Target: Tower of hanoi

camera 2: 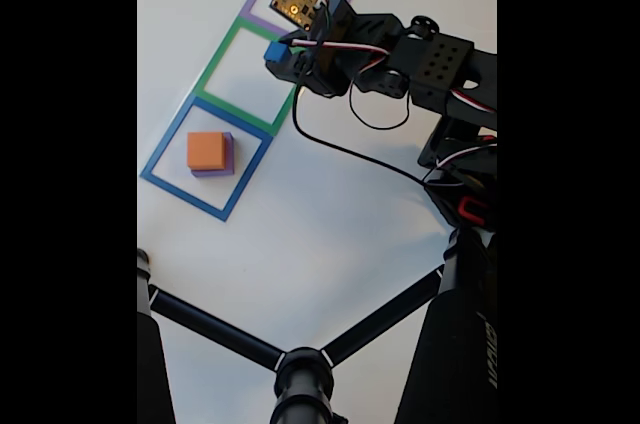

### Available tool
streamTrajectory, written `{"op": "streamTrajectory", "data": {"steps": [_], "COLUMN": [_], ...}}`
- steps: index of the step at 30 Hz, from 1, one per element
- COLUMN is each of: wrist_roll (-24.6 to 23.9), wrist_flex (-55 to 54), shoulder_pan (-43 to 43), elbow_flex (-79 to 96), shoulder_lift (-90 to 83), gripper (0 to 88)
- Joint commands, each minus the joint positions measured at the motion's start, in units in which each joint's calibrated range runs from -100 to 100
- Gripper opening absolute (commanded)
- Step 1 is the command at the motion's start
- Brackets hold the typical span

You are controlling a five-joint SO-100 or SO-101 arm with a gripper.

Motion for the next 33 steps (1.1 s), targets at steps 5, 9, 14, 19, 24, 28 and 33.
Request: {"op": "streamTrajectory", "data": {"steps": [5,9,14,19,24,28,33], "wrist_roll": [0.5,0.5,0.5,0.5,0.5,0.5,0.5], "wrist_flex": [-41.5,-56.3,-69.9,-76.8,-81.8,-83.8,-83.7], "shoulder_pan": [1.3,1.3,1.2,1.2,0.9,0.6,0.5], "elbow_flex": [7.4,8.8,9.4,7.5,4.9,2.6,1.4], "shoulder_lift": [21.6,32.9,44.0,52.8,60.2,63.7,65.3], "gripper": [2.5,2.5,2.6,2.9,3.1,4.1,13.3]}}
